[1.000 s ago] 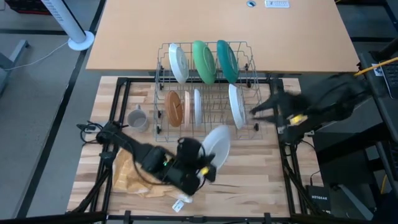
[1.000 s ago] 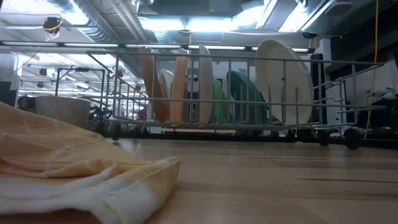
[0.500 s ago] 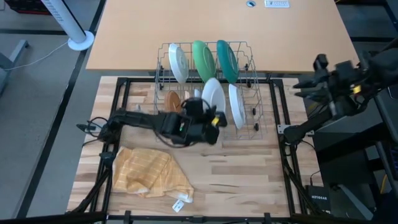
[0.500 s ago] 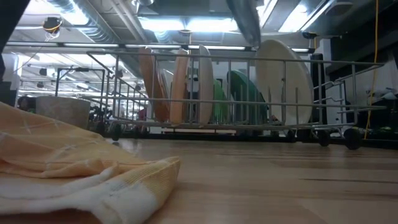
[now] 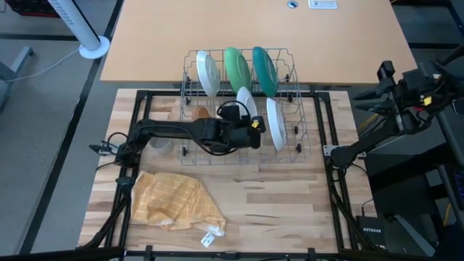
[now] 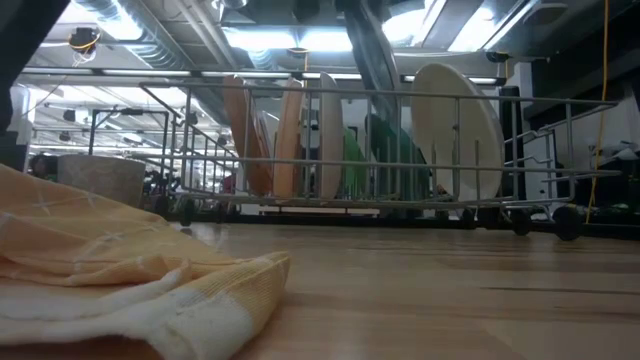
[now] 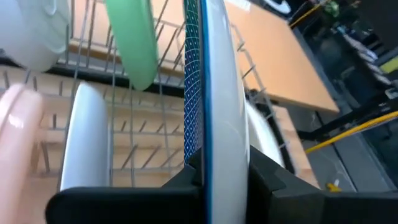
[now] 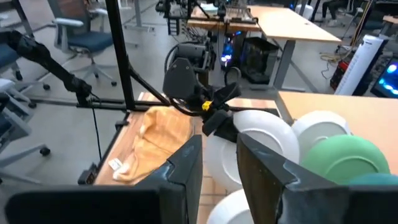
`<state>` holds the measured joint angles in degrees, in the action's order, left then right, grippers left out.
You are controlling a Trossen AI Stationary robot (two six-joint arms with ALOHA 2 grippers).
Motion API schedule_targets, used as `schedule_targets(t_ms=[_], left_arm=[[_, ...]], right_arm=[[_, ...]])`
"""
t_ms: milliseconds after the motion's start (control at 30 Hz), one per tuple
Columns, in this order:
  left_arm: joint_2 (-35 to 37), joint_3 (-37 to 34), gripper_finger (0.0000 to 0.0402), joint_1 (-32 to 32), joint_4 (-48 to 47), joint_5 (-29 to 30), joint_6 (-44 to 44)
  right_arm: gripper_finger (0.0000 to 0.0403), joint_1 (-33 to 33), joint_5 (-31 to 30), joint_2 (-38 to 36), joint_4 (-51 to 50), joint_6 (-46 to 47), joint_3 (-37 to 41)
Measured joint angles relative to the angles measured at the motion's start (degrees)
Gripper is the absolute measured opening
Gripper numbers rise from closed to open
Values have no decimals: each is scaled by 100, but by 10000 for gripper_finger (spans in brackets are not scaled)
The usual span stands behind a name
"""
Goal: Sort dishes
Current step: Put the blue patterned plate in the dish rack
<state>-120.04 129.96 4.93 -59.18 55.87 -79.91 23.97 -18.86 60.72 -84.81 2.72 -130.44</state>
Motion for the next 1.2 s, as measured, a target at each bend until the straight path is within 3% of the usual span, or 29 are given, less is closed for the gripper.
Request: schedule_targets(t_ms=[233, 533, 1200], left_arm=[[-29, -331, 31, -33, -41, 4, -407], [-71, -331, 31, -150, -11, 58, -263], [-262, -645, 53, -556, 613, -1182, 236]], right_arm=[[104, 0, -17, 21, -232, -1, 3], [104, 0, -21, 16, -268, -113, 3], [104, 0, -21, 14, -289, -197, 3]])
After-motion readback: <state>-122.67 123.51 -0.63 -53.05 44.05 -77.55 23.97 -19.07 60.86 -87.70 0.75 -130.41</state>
